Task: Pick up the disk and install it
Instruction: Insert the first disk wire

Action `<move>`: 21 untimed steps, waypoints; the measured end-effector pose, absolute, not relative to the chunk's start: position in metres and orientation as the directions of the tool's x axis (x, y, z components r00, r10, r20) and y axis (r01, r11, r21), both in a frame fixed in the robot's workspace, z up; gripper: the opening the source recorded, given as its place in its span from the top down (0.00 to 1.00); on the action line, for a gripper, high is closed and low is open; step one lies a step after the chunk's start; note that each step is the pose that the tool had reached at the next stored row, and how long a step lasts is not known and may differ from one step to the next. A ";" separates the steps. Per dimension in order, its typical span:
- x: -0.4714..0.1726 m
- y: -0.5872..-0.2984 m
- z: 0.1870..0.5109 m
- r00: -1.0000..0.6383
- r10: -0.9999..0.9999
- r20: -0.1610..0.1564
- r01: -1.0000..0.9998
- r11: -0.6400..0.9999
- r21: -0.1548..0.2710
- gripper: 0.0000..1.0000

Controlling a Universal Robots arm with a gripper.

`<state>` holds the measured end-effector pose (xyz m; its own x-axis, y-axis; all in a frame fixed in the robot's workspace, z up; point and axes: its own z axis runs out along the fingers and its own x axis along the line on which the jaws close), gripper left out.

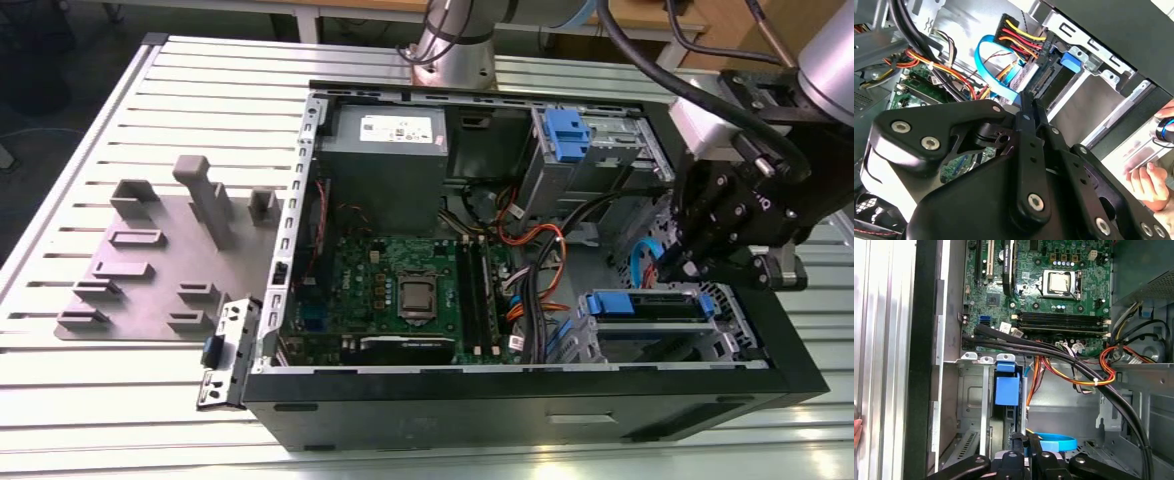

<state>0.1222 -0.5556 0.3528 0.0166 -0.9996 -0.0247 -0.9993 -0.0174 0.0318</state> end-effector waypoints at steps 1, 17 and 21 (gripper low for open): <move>0.122 -0.557 0.352 0.017 -1.000 -0.025 -0.999 -0.017 0.032 0.84; 0.120 -0.560 0.338 0.017 -1.000 -0.025 -0.999 -0.017 0.032 0.84; 0.120 -0.560 0.336 0.017 -1.000 -0.025 -0.999 -0.017 0.032 0.84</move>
<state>0.1203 -0.5602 0.3363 0.0166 -0.9995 -0.0252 -0.9993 -0.0174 0.0318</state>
